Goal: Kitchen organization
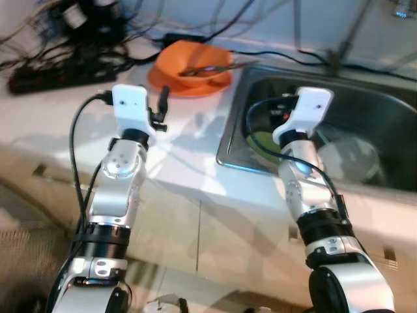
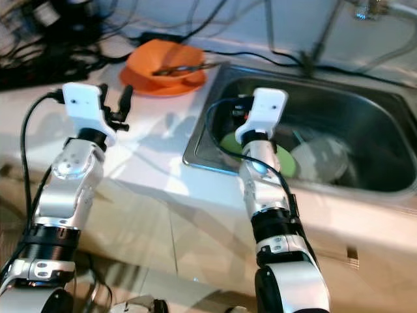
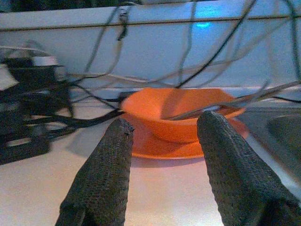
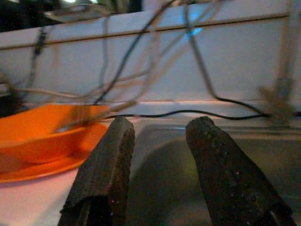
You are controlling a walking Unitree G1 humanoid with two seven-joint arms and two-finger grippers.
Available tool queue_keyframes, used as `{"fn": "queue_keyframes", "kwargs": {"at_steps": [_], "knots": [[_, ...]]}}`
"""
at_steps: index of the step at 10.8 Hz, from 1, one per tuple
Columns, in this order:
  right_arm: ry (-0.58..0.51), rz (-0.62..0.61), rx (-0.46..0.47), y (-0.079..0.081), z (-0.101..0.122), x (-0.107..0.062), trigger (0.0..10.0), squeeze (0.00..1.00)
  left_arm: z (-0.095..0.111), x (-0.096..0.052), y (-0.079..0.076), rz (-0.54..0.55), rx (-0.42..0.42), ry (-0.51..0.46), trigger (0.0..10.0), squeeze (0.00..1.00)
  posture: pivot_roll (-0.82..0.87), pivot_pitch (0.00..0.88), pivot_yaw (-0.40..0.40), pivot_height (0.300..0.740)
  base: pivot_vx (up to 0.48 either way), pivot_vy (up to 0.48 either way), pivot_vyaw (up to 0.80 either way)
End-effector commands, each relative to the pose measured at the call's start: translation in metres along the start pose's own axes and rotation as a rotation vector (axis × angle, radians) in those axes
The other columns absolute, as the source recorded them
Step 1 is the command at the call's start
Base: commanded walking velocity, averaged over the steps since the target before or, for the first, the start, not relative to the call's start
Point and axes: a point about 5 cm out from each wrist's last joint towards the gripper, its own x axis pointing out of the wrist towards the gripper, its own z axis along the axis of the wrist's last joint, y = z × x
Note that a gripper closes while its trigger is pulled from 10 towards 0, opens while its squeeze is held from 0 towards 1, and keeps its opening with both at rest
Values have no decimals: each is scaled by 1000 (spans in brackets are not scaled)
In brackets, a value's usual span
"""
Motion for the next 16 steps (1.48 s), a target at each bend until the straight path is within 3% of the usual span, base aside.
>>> {"fn": "queue_keyframes", "kwargs": {"at_steps": [1, 8, 14, 16], "knots": [[-11, -31, -5, -7, 3, -1, 10000, 0, 0, 0, -7, -28, 11, 2, 10000, 0, 109, 44, -24, 740, 0, 300, 0], [0, -30, 8, -3, 1, -2, 10000, 0, 1, 2, -11, -53, 23, 4, 10000, 0, 113, 33, -16, 740, 0, 294, -187], [20, -35, -3, -4, -1, -2, 10000, 0, 2, 5, -14, -58, 25, 33, 10000, 0, 114, 51, -15, 740, 0, 0, 0], [20, -38, 11, -4, -1, -1, 10000, 0, 3, 6, -15, -69, -11, 40, 10000, 0, 114, 54, -14, 740, 0, 0, 0]]}}
